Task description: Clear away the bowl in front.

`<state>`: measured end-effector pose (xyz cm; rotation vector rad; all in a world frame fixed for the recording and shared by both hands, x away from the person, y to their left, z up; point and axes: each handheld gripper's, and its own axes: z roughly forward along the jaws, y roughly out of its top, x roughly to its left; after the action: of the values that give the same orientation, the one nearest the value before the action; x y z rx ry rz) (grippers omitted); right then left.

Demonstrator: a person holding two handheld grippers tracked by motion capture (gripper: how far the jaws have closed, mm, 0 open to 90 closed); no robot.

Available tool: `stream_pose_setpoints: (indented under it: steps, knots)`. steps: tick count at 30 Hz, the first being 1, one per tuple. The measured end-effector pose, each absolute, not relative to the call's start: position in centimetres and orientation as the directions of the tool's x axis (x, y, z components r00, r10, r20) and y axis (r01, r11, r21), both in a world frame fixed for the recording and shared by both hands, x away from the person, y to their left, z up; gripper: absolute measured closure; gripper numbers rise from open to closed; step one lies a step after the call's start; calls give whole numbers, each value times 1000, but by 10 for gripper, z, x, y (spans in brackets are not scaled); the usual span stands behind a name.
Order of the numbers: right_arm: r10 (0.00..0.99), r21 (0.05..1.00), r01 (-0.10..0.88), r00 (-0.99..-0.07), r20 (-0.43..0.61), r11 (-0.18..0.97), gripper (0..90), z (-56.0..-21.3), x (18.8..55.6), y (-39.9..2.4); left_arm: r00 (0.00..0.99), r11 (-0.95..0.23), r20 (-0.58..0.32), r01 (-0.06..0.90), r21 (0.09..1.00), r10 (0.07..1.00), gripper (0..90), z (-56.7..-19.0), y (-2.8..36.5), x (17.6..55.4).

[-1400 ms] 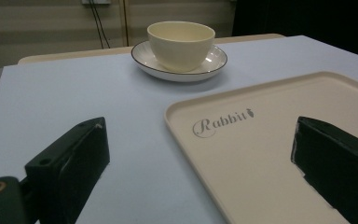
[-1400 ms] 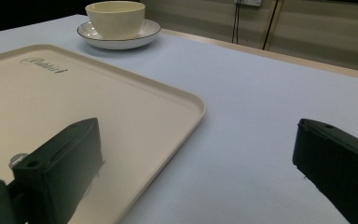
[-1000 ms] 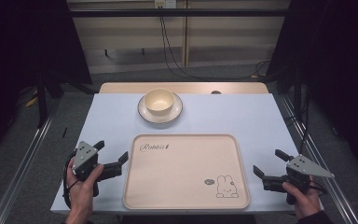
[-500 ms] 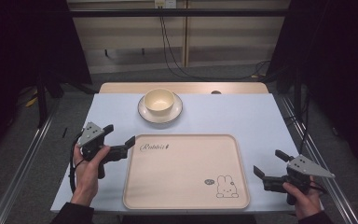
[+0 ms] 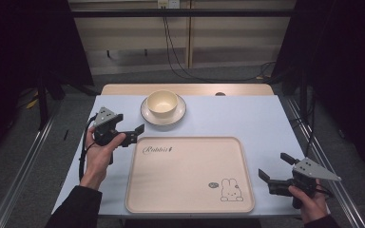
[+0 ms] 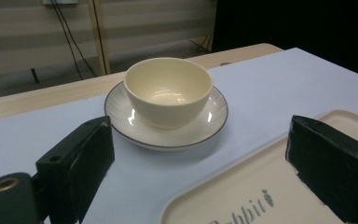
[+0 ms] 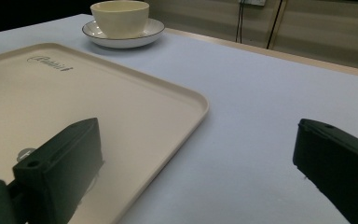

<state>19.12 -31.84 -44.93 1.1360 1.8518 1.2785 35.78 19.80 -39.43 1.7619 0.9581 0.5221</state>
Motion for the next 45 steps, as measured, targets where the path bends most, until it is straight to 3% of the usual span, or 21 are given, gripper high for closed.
stream_pose_setpoints:
  steps: [19, 28, 37, 45]
  knots:
    - [893, 936, 311, -449, -10, 166, 10, -450, 191, -319, 596, -247, -33, 383, 890, 802, 54, -392, 162, 412]
    - [893, 937, 308, -450, -6, 162, 9, -450, 191, -319, 573, -303, 22, 401, 864, 819, 142, -392, 153, 441]
    - [892, 936, 312, -453, -2, 161, 9, -451, 190, -319, 539, -296, 0, 462, 836, 842, 112, -405, 141, 467]
    - [890, 935, 314, -455, -5, 165, 9, -451, 191, -319, 497, -281, -11, 509, 814, 868, 141, -414, 132, 490]
